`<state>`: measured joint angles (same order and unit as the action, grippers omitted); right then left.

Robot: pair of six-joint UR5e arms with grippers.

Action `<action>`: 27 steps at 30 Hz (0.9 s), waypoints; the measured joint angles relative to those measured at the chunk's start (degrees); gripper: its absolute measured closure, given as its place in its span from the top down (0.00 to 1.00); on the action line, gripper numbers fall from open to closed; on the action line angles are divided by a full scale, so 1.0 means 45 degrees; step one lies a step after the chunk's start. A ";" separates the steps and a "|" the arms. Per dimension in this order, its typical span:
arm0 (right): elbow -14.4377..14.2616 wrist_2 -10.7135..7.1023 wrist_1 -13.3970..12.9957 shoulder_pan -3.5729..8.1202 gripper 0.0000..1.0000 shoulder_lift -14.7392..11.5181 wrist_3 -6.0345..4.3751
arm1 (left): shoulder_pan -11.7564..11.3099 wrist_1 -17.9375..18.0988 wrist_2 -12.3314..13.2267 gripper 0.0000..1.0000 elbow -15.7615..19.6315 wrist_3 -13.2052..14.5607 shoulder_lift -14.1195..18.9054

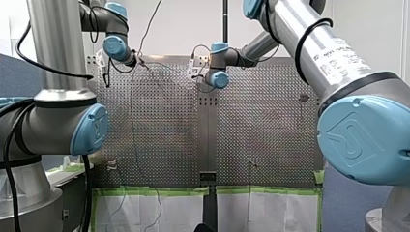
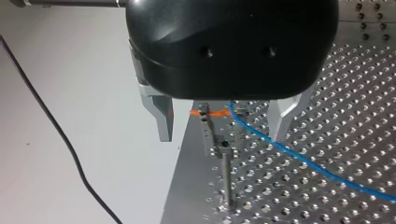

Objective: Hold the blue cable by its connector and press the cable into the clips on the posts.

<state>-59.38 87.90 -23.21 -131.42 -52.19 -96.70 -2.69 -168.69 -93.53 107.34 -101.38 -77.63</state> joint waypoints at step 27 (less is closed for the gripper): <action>0.0002 0.0000 0.0015 -0.0005 0.00 0.0023 0.0001 | 0.0504 -0.2802 -0.0717 1.00 -0.1768 0.0952 -0.0048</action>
<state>-59.37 87.90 -23.15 -131.44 -52.09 -96.70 -0.43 -181.30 -96.76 99.38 -97.10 -77.84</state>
